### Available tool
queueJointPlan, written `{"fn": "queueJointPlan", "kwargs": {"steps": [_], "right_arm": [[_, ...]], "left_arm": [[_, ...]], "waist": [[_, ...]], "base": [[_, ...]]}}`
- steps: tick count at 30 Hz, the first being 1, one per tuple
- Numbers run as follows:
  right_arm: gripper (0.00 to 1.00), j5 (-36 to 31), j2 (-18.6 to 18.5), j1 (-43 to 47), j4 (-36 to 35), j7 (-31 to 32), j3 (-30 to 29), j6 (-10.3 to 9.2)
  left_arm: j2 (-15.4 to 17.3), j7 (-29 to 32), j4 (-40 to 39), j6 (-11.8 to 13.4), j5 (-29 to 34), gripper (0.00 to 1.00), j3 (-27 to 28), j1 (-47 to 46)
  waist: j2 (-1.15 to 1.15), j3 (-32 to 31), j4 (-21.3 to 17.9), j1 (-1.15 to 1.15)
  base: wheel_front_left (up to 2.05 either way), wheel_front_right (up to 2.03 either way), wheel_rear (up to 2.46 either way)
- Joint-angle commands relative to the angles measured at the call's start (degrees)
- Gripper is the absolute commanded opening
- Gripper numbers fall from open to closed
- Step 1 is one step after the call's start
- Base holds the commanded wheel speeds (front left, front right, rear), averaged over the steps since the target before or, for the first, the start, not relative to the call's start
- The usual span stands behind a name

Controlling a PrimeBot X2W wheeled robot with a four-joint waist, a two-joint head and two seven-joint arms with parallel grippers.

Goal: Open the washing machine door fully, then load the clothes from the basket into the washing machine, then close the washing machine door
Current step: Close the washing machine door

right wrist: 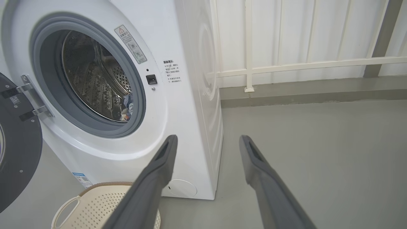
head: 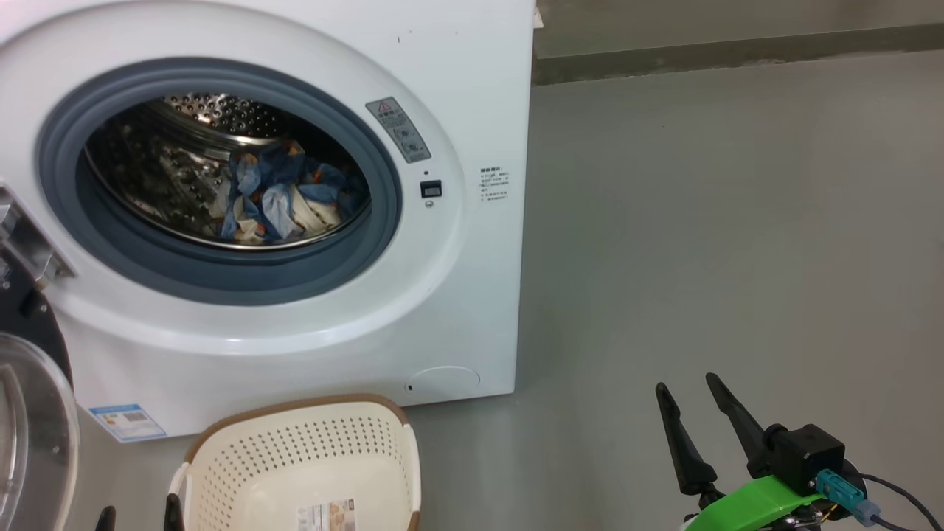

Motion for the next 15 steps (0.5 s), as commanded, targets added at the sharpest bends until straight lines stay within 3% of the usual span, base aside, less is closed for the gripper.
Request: {"fn": "queueJointPlan", "kwargs": {"steps": [1, 9, 15], "right_arm": [[1.0, 0.7, 0.1, -0.2, -1.5, -0.3, 1.3, 0.09], [1.0, 1.0, 0.1, -0.1, -1.6, -0.3, 0.9, 0.09], [1.0, 0.9, 0.1, -0.3, -1.7, -0.3, 0.6, 0.09]], "left_arm": [[0.3, -0.5, -1.3, 0.3, 0.5, 1.0, 2.0, -2.4], [0.3, -0.5, -1.3, 0.6, 0.2, 1.0, 1.4, -2.5], [0.3, -0.5, -1.1, 0.8, 0.2, 1.0, 1.0, -2.8]], "waist": [[0.0, 0.0, 0.0, 0.0], [0.0, 0.1, 0.1, 0.0], [0.0, 0.1, 0.3, 0.0]], "base": [[-1.55, 1.55, 0.0], [-1.83, 1.83, 0.0], [-1.1, 1.1, 0.0]]}}
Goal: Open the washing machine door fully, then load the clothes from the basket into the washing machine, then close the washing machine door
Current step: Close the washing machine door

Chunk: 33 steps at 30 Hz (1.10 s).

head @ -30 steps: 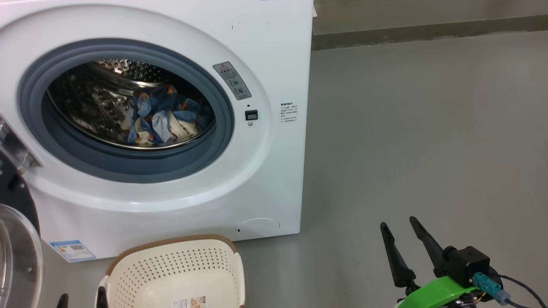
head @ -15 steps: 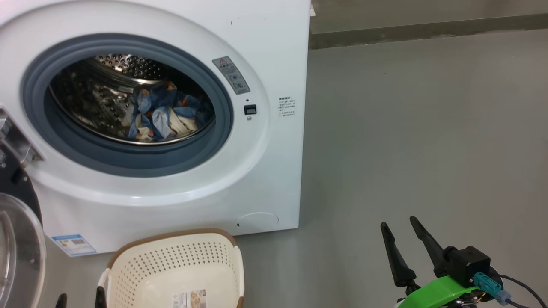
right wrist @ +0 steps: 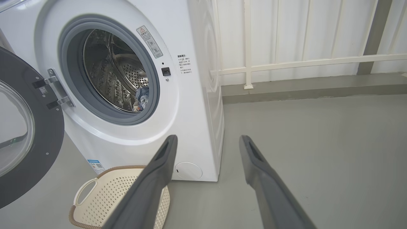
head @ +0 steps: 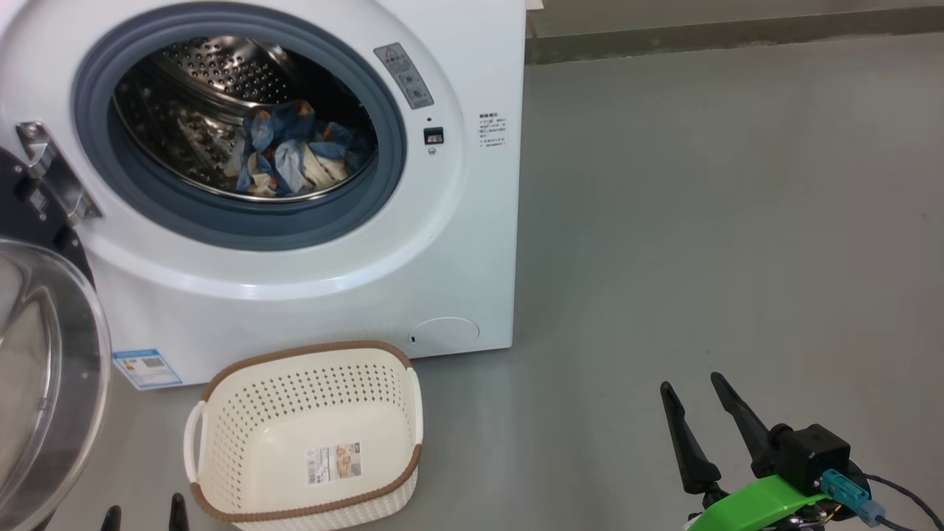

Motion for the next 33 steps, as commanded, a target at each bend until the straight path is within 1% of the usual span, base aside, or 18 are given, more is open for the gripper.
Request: {"fn": "queueJointPlan", "kwargs": {"steps": [1, 14, 18, 26, 33], "right_arm": [[1.0, 0.6, 0.0, -0.4, -1.6, -0.3, 1.1, 0.09], [1.0, 0.8, 0.0, -0.1, -1.6, -0.3, 1.1, 0.09], [1.0, 0.8, 0.0, 0.1, -1.5, -0.3, 1.1, 0.09], [1.0, 0.9, 0.0, 0.4, -1.4, -0.3, 1.3, 0.09], [1.0, 1.2, 0.0, 0.8, -1.2, -0.3, 1.2, 0.09]], "left_arm": [[0.3, -0.5, -1.1, 0.7, 0.2, 1.0, 1.5, -2.8], [0.3, -0.5, -0.6, 0.6, 0.2, 1.0, 1.1, -2.8], [0.3, -0.5, -0.4, 0.7, 0.1, 1.0, 1.1, -2.7], [0.3, -0.5, 0.1, 1.7, -1.1, 1.0, 1.1, -2.1], [0.3, -0.5, 0.0, 2.5, -1.3, 1.0, 1.4, -1.3]], "waist": [[0.0, 0.0, 0.1, 0.0], [0.0, -0.2, 1.4, 0.0], [0.0, -0.5, 2.5, 0.0], [0.0, -1.5, 6.2, 0.0], [0.0, -2.7, 10.7, 0.0]], "base": [[-0.62, 0.62, 0.0], [-0.09, 0.09, 0.0], [0.0, 0.0, 0.0], [0.0, 0.0, 0.0], [0.0, 0.0, 0.0]]}}
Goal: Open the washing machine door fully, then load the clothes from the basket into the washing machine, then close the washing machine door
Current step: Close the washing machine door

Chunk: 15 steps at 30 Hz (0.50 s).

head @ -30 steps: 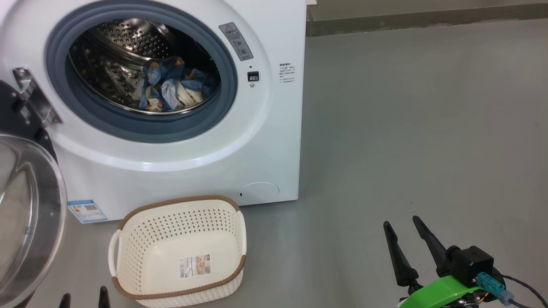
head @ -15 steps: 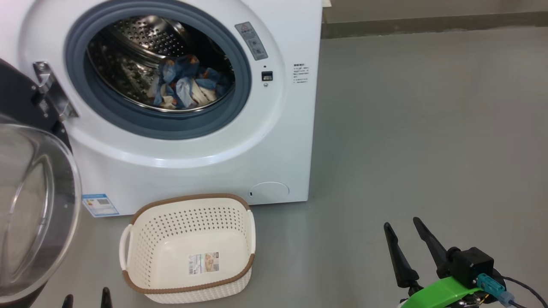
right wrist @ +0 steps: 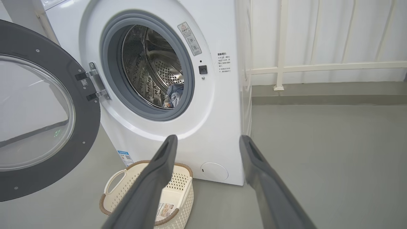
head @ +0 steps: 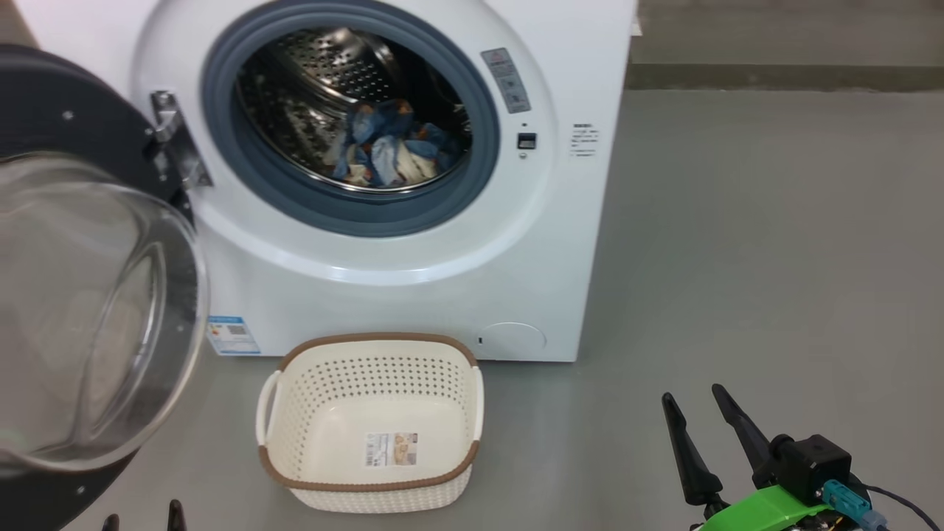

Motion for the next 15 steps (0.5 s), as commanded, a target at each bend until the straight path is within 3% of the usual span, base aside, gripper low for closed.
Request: {"fn": "queueJointPlan", "kwargs": {"steps": [1, 15], "right_arm": [[1.0, 0.7, 0.0, -0.3, -1.2, -0.3, 1.3, 0.09], [1.0, 2.3, 0.0, 0.1, -1.2, -0.3, 2.6, 0.09]], "left_arm": [[0.3, -0.5, -1.2, 0.5, 0.0, 1.0, 2.0, -1.3], [0.3, -0.5, 0.0, 0.4, 0.9, 1.0, 3.4, 0.2]], "waist": [[0.0, -0.9, 2.5, 0.0], [0.0, -2.3, 11.4, 0.0]], "base": [[0.0, 0.0, 0.0], [0.0, 0.0, 0.0]]}}
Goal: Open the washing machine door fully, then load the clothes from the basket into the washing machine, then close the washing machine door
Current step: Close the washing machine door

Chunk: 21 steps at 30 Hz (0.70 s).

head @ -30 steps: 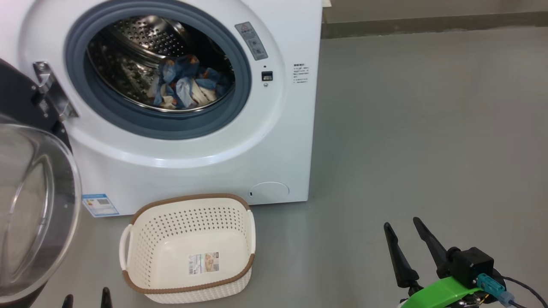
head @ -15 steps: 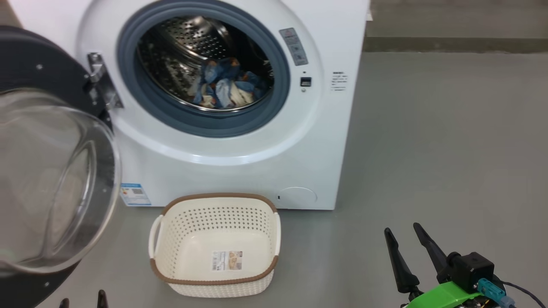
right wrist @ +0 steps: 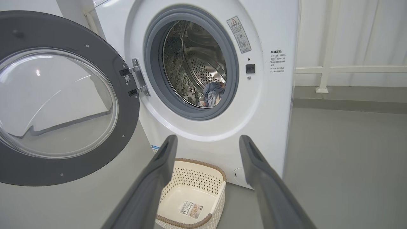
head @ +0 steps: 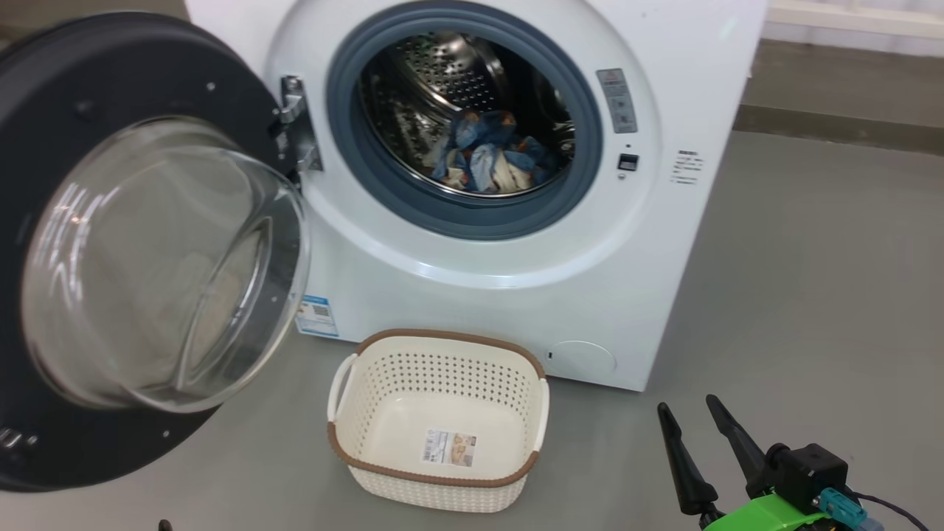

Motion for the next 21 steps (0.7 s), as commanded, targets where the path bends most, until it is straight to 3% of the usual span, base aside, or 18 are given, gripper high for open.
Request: {"fn": "queueJointPlan", "kwargs": {"steps": [1, 21], "right_arm": [[1.0, 0.2, -0.1, -0.9, -1.4, -0.3, 2.0, 0.09], [1.0, -1.3, -0.1, -3.8, -0.1, -0.3, 5.5, 0.09]], "left_arm": [[0.3, -0.5, -0.8, 0.2, 0.6, 1.0, 2.1, -1.1], [0.3, -0.5, 1.1, 2.0, -2.0, 1.0, 3.4, -0.5]], "waist": [[0.0, -0.5, 2.7, 0.0], [0.0, 1.3, 8.8, 0.0]], "base": [[0.0, 0.0, 0.0], [0.0, 0.0, 0.0]]}}
